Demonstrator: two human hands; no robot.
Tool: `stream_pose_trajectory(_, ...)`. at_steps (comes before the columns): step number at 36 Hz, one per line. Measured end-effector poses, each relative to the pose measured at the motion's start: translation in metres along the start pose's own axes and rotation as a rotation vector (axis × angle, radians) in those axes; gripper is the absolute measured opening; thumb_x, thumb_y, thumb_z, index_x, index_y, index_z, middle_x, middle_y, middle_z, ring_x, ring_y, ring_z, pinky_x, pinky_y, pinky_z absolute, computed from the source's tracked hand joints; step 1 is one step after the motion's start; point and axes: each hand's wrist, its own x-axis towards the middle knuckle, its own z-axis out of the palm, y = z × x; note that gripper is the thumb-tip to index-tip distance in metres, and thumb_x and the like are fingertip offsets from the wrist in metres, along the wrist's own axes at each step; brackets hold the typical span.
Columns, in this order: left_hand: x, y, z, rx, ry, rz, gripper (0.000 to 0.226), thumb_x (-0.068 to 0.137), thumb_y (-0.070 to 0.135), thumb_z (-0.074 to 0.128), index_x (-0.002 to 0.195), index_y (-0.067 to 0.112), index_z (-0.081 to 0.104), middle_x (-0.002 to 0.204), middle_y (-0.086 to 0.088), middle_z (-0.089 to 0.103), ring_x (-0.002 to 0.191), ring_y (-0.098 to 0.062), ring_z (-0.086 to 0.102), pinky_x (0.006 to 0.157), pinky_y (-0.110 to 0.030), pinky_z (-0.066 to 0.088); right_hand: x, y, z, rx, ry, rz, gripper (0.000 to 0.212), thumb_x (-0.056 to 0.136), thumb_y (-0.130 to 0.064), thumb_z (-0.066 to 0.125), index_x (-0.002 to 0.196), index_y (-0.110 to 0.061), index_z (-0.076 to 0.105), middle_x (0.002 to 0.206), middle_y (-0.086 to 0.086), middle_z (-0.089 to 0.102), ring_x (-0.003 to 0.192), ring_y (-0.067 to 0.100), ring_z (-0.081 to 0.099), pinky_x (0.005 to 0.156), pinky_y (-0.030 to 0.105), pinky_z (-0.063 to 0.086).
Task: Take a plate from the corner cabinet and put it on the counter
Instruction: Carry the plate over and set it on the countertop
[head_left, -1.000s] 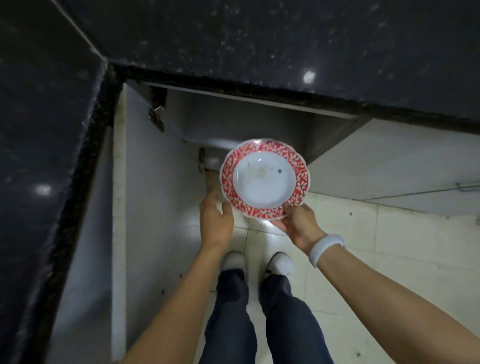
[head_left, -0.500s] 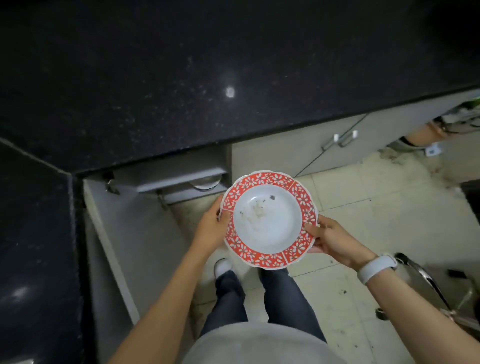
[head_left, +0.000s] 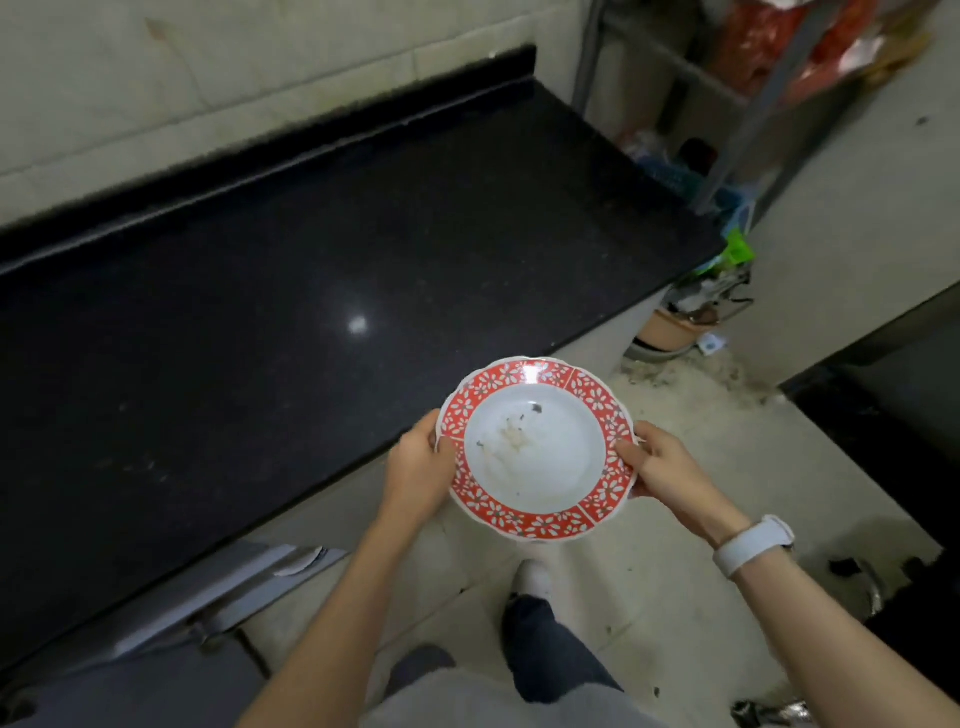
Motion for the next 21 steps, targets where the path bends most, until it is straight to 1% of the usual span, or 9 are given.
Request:
stream_pose_trajectory(3, 0.030, 0.048, 0.019, -0.024, 0.006, 0.021, 0.025, 0.088, 0.023, 0.049, 0.109, 0.020, 0.062, 0.093, -0.002, 0.068, 0.087, -0.019, 0.063, 0.078, -0.031, 0.050, 0.029, -0.029, -0.035, -0.022, 0.064, -0.063, 0.019, 0.094, -0.017, 0.038, 0.110, -0.015, 0.047, 0.096, 0.004, 0.060, 0.080, 0.016, 0.060, 0.056, 0.025, 0.049)
stream_pose_trajectory(6, 0.066, 0.083, 0.035, -0.028, -0.013, 0.037, 0.025, 0.088, 0.024, 0.049, 0.111, 0.021, 0.060, 0.101, -0.004, 0.069, 0.090, -0.020, 0.064, 0.082, -0.037, 0.055, 0.059, -0.054, -0.065, -0.001, 0.075, -0.133, 0.018, 0.093, -0.015, 0.036, 0.107, -0.022, 0.046, 0.089, -0.006, 0.060, 0.078, 0.011, 0.058, 0.058, 0.027, 0.048)
stream_pose_trajectory(10, 0.113, 0.116, 0.050, -0.049, -0.040, 0.017, 0.026, 0.088, 0.027, 0.052, 0.111, 0.018, 0.059, 0.105, -0.006, 0.070, 0.091, -0.020, 0.067, 0.082, -0.038, 0.057, 0.104, -0.076, -0.089, 0.003, 0.125, -0.128, 0.019, 0.092, -0.016, 0.038, 0.106, -0.023, 0.049, 0.093, -0.004, 0.060, 0.082, 0.014, 0.060, 0.065, 0.034, 0.052)
stream_pose_trajectory(13, 0.155, 0.141, 0.058, -0.064, -0.061, 0.000, 0.028, 0.087, 0.028, 0.053, 0.112, 0.018, 0.059, 0.108, -0.007, 0.070, 0.094, -0.021, 0.067, 0.083, -0.039, 0.056, 0.146, -0.091, -0.105, 0.031, 0.174, -0.123, 0.023, 0.089, -0.009, 0.039, 0.104, -0.018, 0.053, 0.091, 0.001, 0.060, 0.075, 0.012, 0.057, 0.057, 0.028, 0.050)
stream_pose_trajectory(16, 0.199, 0.160, 0.064, -0.063, -0.059, -0.007, 0.029, 0.086, 0.029, 0.053, 0.111, 0.016, 0.060, 0.108, -0.009, 0.070, 0.094, -0.022, 0.066, 0.082, -0.038, 0.056, 0.189, -0.112, -0.120, 0.032, 0.185, -0.107, 0.026, 0.087, -0.008, 0.040, 0.105, -0.022, 0.054, 0.092, 0.003, 0.060, 0.074, 0.013, 0.057, 0.050, 0.018, 0.049)
stream_pose_trajectory(17, 0.215, 0.165, 0.067, -0.063, -0.057, -0.011, 0.030, 0.085, 0.029, 0.053, 0.110, 0.016, 0.060, 0.108, -0.009, 0.070, 0.094, -0.022, 0.066, 0.083, -0.039, 0.056, 0.206, -0.118, -0.124, 0.029, 0.185, -0.095, 0.028, 0.087, -0.009, 0.040, 0.109, -0.022, 0.054, 0.095, 0.004, 0.060, 0.078, 0.016, 0.058, 0.056, 0.019, 0.052)
stream_pose_trajectory(19, 0.248, 0.175, 0.070, -0.073, -0.060, -0.035, 0.032, 0.084, 0.032, 0.053, 0.111, 0.017, 0.060, 0.108, -0.008, 0.069, 0.095, -0.023, 0.066, 0.086, -0.042, 0.056, 0.241, -0.132, -0.132, 0.021, 0.178, -0.065, 0.033, 0.087, -0.010, 0.040, 0.115, -0.018, 0.054, 0.108, 0.009, 0.062, 0.094, 0.025, 0.060, 0.081, 0.036, 0.054)
stream_pose_trajectory(20, 0.264, 0.180, 0.072, -0.083, -0.061, -0.047, 0.033, 0.083, 0.033, 0.053, 0.112, 0.017, 0.059, 0.110, -0.008, 0.069, 0.096, -0.023, 0.065, 0.087, -0.044, 0.056, 0.257, -0.140, -0.134, 0.021, 0.165, -0.053, 0.033, 0.087, -0.011, 0.041, 0.117, -0.017, 0.054, 0.113, 0.011, 0.061, 0.100, 0.028, 0.059, 0.089, 0.044, 0.052)
stream_pose_trajectory(21, 0.281, 0.184, 0.073, -0.090, -0.060, -0.051, 0.034, 0.083, 0.033, 0.053, 0.113, 0.018, 0.059, 0.111, -0.007, 0.069, 0.096, -0.022, 0.065, 0.086, -0.042, 0.055, 0.275, -0.147, -0.136, 0.025, 0.154, -0.039, 0.033, 0.087, -0.012, 0.042, 0.118, -0.016, 0.053, 0.116, 0.012, 0.061, 0.103, 0.030, 0.059, 0.092, 0.048, 0.050)
